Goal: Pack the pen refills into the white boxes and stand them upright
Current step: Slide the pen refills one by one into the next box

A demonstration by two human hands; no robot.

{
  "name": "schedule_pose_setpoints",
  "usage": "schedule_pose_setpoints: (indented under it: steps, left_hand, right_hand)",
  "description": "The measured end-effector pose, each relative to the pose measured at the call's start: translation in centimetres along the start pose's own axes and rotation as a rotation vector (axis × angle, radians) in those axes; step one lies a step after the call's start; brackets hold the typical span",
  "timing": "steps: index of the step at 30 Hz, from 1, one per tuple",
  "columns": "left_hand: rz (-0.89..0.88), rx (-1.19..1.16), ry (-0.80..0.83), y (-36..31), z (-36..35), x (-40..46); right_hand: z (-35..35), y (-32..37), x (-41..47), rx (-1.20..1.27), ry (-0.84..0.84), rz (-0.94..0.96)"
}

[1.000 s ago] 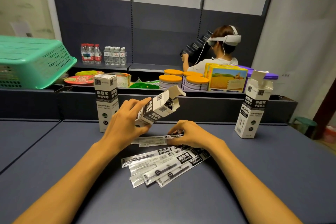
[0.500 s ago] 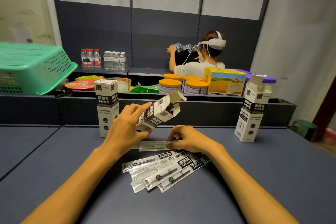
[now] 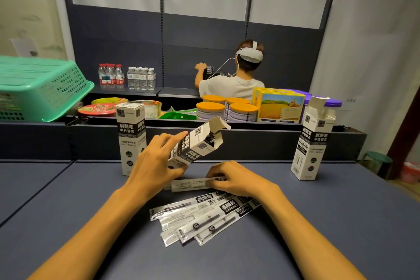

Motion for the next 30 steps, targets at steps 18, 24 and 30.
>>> schedule_pose_setpoints:
  steps: [18, 24, 30]
  left_hand:
    - [0.009, -0.015, -0.032, 0.5, 0.2, 0.1]
    - [0.014, 0.001, -0.033, 0.6, 0.2, 0.2]
    - [0.009, 0.017, -0.033, 0.4, 0.3, 0.2]
  right_hand:
    - [9.9, -1.7, -6.5, 0.300, -0.149, -0.092]
    - [13.3, -2.0, -8.2, 0.267, -0.478, -0.070]
    - [13.7, -0.8, -7.7, -0.066, -0.591, -0.013]
Point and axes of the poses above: each hand's wrist, its own x-axis towards the middle knuckle, its own z-axis out of the back of the hand, y = z × x, the point moved 6 cm from there along x, towards the middle knuckle, and after that the axes turned 3 degrees about -y, right-handed, at the moved point
